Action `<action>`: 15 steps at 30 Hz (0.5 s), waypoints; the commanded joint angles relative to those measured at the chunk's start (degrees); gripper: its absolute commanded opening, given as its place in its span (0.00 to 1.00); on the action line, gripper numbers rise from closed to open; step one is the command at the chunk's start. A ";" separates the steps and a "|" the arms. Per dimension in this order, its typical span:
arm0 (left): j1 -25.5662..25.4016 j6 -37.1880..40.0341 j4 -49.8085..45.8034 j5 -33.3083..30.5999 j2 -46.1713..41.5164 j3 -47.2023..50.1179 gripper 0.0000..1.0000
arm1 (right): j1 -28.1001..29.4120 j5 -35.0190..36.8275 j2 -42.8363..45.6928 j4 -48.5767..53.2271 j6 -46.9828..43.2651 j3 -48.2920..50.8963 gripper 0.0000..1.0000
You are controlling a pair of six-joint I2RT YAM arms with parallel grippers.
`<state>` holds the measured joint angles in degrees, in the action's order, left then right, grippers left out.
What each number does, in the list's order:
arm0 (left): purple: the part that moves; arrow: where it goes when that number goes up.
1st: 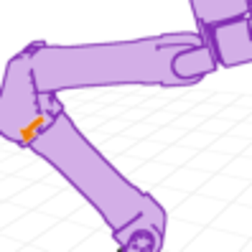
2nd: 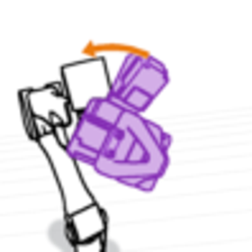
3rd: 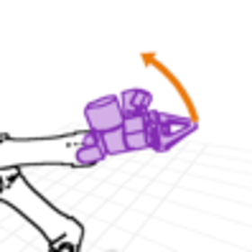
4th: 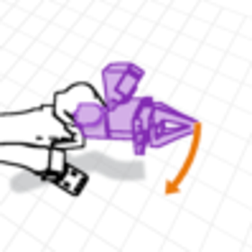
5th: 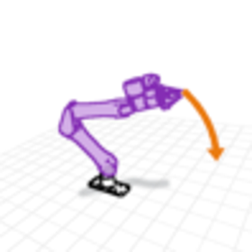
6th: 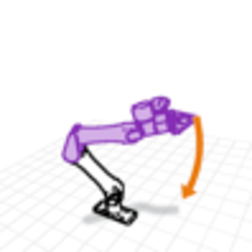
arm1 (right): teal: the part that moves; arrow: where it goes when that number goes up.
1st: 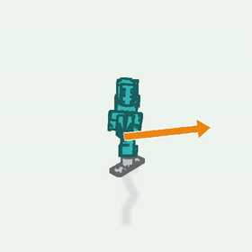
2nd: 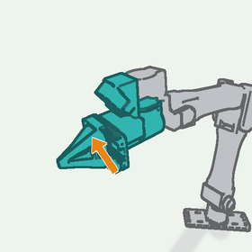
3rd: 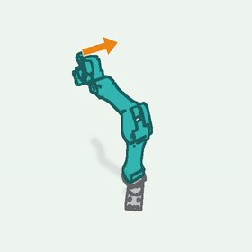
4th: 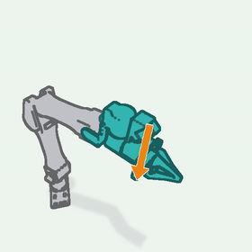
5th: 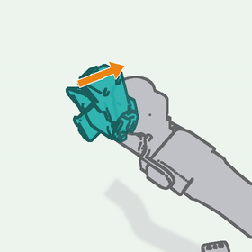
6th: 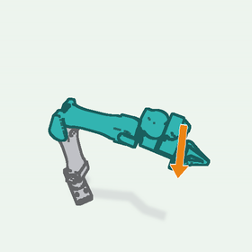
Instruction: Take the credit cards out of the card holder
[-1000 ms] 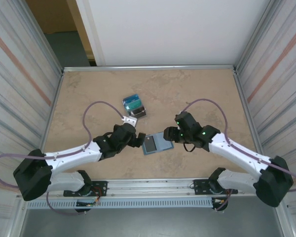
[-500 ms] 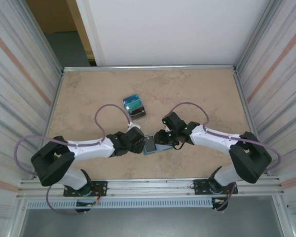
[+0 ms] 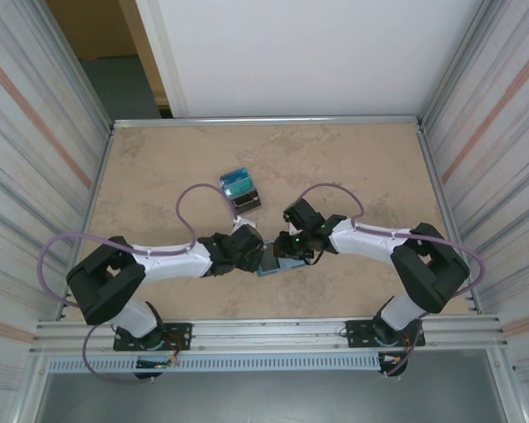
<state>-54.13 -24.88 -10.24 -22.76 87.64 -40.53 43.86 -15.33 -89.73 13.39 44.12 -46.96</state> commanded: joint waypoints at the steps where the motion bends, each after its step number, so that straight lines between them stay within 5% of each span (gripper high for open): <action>1: -0.39 -0.30 -0.23 -2.04 0.96 -1.44 0.97 | -0.21 -1.78 -1.23 -1.33 -1.27 -1.24 0.24; 15: -0.41 -0.30 -1.81 -3.03 2.10 -1.91 0.99 | -2.69 -5.37 -5.15 -4.59 -1.17 -0.10 0.18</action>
<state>-54.13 -24.88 -10.48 -23.70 88.82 -41.04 41.47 -19.14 -93.60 9.80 44.10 -47.05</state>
